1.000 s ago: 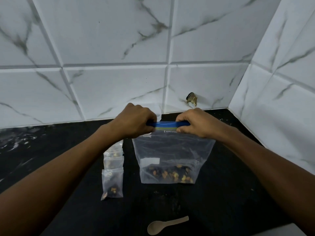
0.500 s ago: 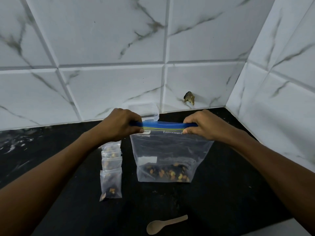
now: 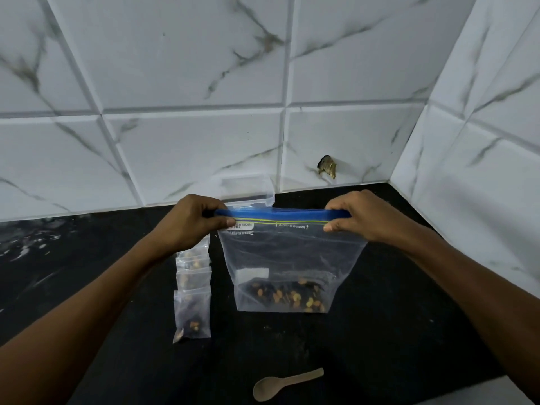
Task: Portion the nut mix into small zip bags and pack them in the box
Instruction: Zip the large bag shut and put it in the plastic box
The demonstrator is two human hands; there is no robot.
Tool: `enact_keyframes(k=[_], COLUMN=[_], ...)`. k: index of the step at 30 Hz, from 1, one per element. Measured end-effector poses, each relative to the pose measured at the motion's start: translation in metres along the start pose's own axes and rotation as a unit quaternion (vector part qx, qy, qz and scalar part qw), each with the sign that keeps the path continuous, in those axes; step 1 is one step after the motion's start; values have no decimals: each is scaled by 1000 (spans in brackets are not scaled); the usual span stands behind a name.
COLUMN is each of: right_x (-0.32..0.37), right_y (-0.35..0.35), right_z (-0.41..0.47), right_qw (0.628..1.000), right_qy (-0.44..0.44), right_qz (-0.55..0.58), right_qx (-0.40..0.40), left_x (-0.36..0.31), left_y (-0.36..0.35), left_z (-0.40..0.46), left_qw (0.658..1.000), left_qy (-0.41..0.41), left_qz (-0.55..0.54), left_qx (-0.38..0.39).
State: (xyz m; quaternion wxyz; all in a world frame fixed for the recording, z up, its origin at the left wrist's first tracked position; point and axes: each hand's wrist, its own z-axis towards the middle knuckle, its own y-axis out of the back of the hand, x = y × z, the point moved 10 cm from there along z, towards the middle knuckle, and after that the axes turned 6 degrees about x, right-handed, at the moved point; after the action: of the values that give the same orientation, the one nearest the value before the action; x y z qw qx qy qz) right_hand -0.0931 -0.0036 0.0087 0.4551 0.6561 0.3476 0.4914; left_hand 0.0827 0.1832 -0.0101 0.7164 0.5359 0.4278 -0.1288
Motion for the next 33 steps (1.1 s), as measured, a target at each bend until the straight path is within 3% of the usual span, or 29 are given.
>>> enact_keyframes(k=[16,20,22,26,30,33], right_x=[-31,-40,-49,-67,-77,-70], right_y=[8,4,1,-14,-34,-39], right_z=[-24,-24,-27,-31,-25,-24], right_qw=[994,986,966,872,888,918], right_qy=[-22,-40,-50,-85,-101,-75], right_qz=[87,156,251,467,428,382], right_qx=[-66,-43,-46,-123,-135,-78], left_x=[6,13,20,27,23,30], left_y=[-2,-8,-8,-15,-17,-20], left_z=[-15,-14,-14,-15,-15,-16], left_qw=[990,977,971,956,974,986], left_qy=[-18,-5,7,23,3,25], left_qz=[-142,-211,-230,-280,-197,-146], left_qx=[-18,-39,-66,-90,-109,-76])
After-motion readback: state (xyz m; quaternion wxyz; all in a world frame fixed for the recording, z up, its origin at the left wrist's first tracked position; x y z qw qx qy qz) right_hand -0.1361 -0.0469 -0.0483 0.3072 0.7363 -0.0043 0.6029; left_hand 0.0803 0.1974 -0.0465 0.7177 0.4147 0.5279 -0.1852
